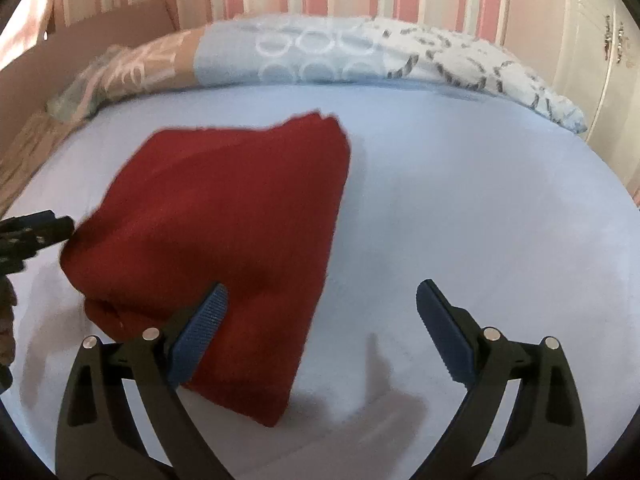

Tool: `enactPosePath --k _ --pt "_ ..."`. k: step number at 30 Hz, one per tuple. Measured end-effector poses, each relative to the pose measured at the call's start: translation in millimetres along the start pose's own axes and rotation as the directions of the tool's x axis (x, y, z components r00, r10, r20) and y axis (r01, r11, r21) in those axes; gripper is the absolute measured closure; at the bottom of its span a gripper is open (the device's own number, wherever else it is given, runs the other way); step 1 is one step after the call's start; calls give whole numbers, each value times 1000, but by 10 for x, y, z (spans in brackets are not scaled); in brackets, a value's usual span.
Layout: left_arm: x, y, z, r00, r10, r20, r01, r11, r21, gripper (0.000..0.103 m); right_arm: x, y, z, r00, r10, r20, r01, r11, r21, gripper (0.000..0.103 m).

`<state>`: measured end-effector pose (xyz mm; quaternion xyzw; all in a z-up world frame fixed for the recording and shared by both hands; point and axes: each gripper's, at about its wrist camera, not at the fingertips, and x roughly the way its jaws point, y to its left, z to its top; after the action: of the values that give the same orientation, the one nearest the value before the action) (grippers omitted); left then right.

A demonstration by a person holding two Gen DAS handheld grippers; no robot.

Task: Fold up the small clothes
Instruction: 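Grasp the folded sweater bundle with both grippers and lift it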

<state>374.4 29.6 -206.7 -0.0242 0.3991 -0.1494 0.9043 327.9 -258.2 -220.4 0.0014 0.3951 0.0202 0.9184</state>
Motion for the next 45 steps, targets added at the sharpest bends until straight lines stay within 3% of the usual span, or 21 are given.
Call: enactPosePath --k 2,5,8,10,12,20,22,25,27,28,29,31,38,45 --pt "-80 -150 101 998 -63 19 63 998 14 5 -19 -26 36 1000 3 3 -3 1000 13 8" --pt "-39 -297 121 996 -92 9 92 995 38 5 -3 16 60 1000 12 -3 -12 1000 20 8" --pt "193 -352 68 996 -77 -53 77 997 10 5 57 87 61 999 21 -29 -21 1000 1 8" --pt "392 -287 -11 994 -5 -112 2 1000 -22 5 105 114 40 999 23 -49 -22 1000 2 8" --pt "549 -205 -81 986 4 -170 -15 998 -66 5 177 106 7 997 29 -77 -28 999 17 8" --pt "678 -247 -209 977 -61 -205 38 993 -114 5 471 93 -143 982 87 -168 -72 993 92 9" --pt "687 -280 -245 976 -64 -208 42 993 -109 5 519 107 -156 979 100 -179 -82 991 107 11" --pt "680 -255 -281 977 -62 -202 42 994 -105 5 574 125 -164 970 145 -195 -121 984 131 27" --pt "690 -279 -287 978 -57 -200 39 995 -91 10 590 164 -149 967 161 -199 -139 983 122 36" --pt "677 -315 -288 979 -58 -195 46 997 -68 20 588 183 -141 966 168 -198 -148 982 116 43" --pt "669 -379 -274 980 -60 -188 54 998 -38 33 587 200 -136 967 162 -197 -143 984 108 44" --pt "652 -498 -262 982 -49 -180 51 999 8 47 589 196 -133 967 165 -196 -144 983 117 45" --pt "649 -575 -270 987 -39 -157 38 999 -9 59 544 184 -114 968 182 -173 -156 976 154 64" --pt "597 -644 -219 990 -33 -136 32 999 -7 73 475 207 -81 974 170 -148 -148 977 153 72"
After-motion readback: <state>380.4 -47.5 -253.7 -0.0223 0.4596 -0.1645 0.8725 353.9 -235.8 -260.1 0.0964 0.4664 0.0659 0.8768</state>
